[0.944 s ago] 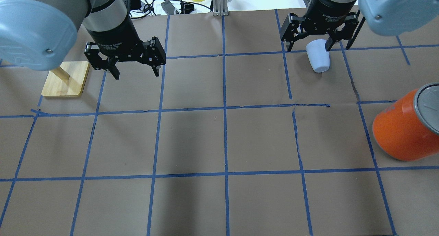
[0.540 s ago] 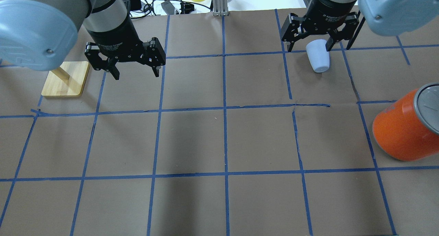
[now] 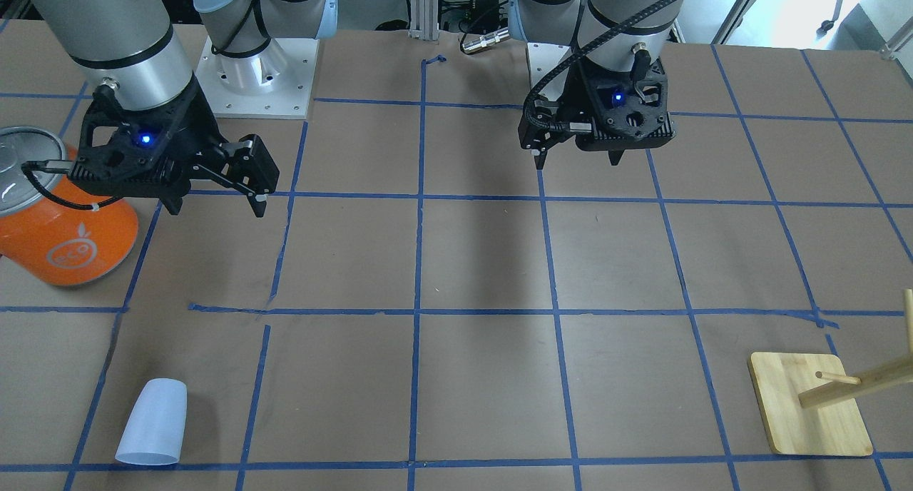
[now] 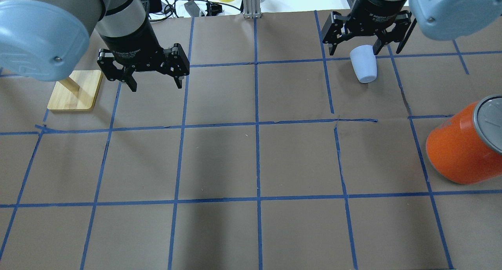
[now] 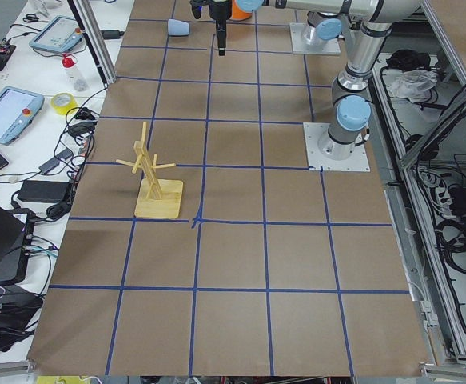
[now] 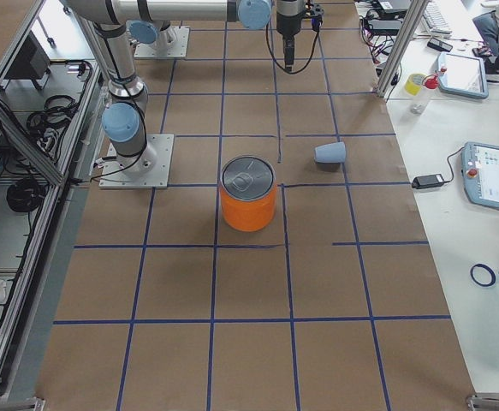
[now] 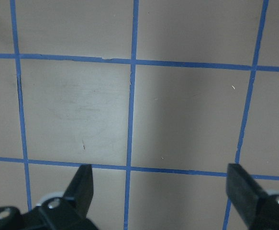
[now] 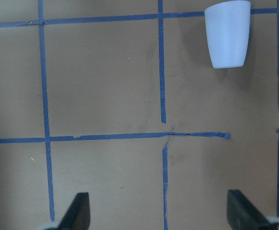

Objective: Flip cup

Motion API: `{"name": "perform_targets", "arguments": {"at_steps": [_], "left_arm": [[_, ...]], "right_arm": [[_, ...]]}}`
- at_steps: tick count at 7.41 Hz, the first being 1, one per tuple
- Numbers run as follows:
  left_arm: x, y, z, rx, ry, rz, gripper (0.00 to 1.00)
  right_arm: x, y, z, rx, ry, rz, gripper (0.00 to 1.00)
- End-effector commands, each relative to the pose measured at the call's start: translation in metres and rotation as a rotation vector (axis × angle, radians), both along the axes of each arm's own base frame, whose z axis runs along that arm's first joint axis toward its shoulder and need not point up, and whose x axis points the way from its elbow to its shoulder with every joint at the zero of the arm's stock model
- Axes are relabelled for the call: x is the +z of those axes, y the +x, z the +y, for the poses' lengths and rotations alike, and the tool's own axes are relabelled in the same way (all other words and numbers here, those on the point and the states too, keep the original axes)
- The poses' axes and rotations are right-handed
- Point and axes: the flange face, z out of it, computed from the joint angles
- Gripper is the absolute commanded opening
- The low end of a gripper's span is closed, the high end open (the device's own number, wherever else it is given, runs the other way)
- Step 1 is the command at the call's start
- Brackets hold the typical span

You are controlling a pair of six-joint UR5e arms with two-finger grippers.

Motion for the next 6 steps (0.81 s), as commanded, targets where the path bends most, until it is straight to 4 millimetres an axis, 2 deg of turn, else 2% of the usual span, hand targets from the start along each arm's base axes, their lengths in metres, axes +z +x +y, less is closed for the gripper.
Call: {"name": "perform_targets", "arguments": {"at_steps": [1,2,3,4,5,6], "left_arm": [[-0.001,0.0,-0.001,-0.001,0.002,0.0,1.0],[-0.003,-0.001,-0.001,0.0,0.005,-0.001,1.0],[-0.005,-0.001,0.0,-0.001,0.008,-0.001,1.0],[-0.012,0.0,0.003,-0.001,0.02,-0.003,1.0],[-0.014,-0.001,0.003,-0.003,0.016,-0.002,1.0],[-0.014,-0.001,0.002,-0.003,0.016,-0.002,1.0]], "right_arm": [[-0.006,-0.044,-0.04,-0.041,-0.038,0.083,1.0],[-0.006,-0.088,-0.066,-0.081,-0.076,0.091,1.0],[-0.022,-0.15,-0.081,-0.136,-0.049,0.096,1.0],[-0.061,-0.174,-0.095,-0.053,0.017,0.088,1.0],[-0.101,-0.183,-0.118,-0.012,0.024,0.089,1.0],[-0.125,-0.187,-0.133,-0.015,0.008,0.089,1.0]]}}
